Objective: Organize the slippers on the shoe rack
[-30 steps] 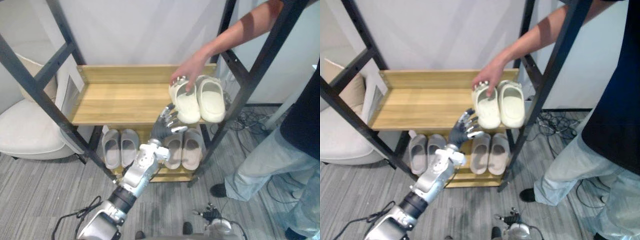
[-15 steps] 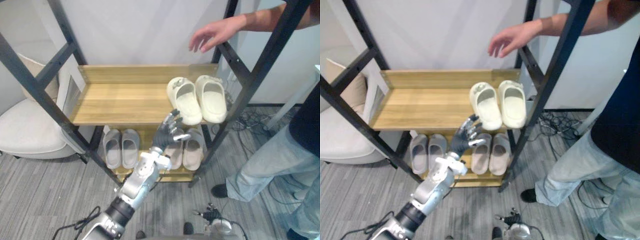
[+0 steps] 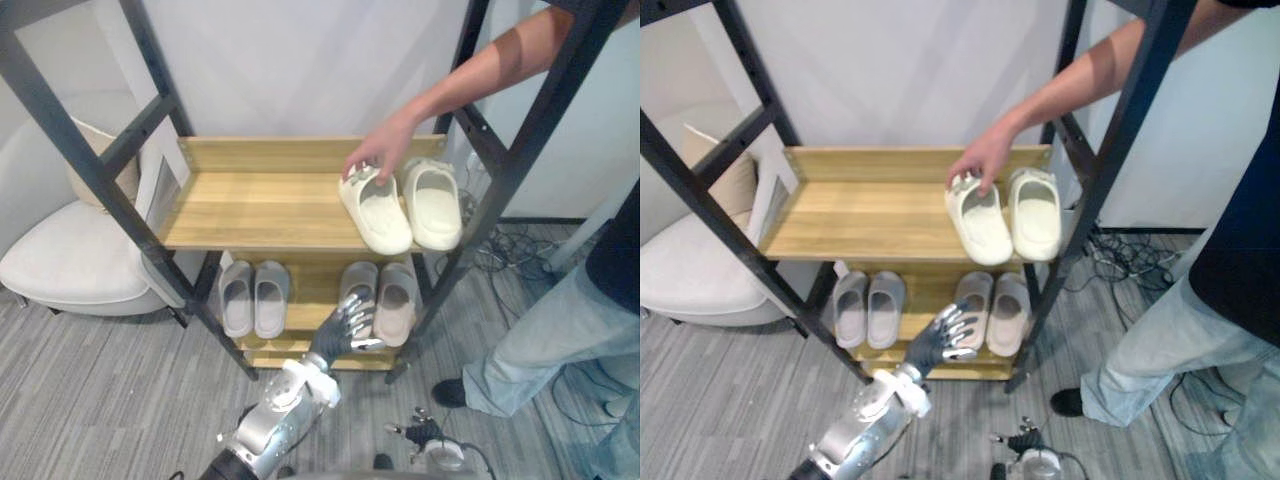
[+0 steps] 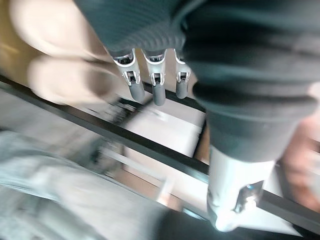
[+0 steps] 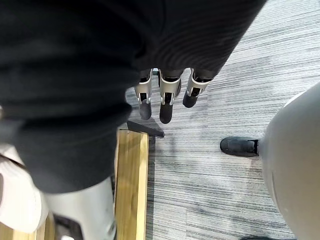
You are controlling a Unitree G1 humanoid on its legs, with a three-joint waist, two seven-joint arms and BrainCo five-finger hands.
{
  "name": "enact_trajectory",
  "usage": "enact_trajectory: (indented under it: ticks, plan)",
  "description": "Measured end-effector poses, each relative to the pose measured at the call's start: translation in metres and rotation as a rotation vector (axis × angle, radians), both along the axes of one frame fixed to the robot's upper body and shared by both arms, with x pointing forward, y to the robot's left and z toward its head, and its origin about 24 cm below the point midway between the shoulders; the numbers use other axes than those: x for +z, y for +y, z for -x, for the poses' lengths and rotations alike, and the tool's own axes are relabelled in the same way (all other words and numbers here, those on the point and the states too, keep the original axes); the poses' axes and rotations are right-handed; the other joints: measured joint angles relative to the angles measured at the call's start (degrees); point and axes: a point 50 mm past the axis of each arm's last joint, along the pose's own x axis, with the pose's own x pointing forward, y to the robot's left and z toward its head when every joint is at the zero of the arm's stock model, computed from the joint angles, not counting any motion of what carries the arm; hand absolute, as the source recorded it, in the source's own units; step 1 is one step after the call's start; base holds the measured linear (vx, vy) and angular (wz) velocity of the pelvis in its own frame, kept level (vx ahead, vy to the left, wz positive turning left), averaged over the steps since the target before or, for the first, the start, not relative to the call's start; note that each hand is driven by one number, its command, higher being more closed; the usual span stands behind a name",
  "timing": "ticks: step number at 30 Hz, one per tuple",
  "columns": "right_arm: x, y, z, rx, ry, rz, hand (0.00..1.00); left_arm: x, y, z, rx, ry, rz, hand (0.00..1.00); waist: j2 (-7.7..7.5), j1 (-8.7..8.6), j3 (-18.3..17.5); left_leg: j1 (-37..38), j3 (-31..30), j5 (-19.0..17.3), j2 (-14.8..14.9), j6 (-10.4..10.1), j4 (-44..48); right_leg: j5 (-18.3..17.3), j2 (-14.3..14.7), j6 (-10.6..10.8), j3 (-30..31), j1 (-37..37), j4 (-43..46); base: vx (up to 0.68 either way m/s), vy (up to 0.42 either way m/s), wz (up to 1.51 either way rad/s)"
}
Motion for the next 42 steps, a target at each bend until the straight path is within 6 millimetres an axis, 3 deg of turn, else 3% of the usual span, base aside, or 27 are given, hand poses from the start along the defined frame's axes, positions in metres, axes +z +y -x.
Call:
enact_trajectory:
  ticks: [5,13,25,42]
  plan:
    - [-0.001,0.000,0.004,-0.004,0.002,-0.001,0.00,-0.053,0.030,0.019,0.038,0.187,-0.216,0.00,-0.55,0.00,0.34,0.75,0.12,0.00,0.01,0.00,-0.01,-0.10,0.02,0.02,0.06,0.76,0.00,0.00,0.000,0.00]
    - [-0.003,-0.001,0.011,-0.011,0.010,-0.002,0.00,-0.100,0.070,0.055,0.095,0.412,-0.464,0.00,-2.24,0.02,0.39,1.15,0.19,-0.03,-0.01,-0.03,0.02,-0.28,-0.01,0.10,0.13,1.07,0.00,0.00,0.000,0.00]
    - [-0.004,-0.002,0.014,-0.015,0.013,-0.002,0.00,-0.117,0.086,0.081,0.115,0.525,-0.605,0.00,-2.12,0.06,0.47,1.50,0.50,-0.13,0.10,-0.16,0.00,-0.33,0.07,0.09,0.56,1.41,0.00,0.00,0.000,0.00]
    - [-0.007,-0.008,0.021,-0.040,0.044,0.002,0.00,-0.119,0.087,0.082,0.123,0.538,-0.615,0.00,-1.47,0.34,0.66,2.93,1.07,-1.57,0.77,-0.58,0.05,-1.66,0.79,0.02,0.71,2.83,0.23,0.02,-0.008,-0.02]
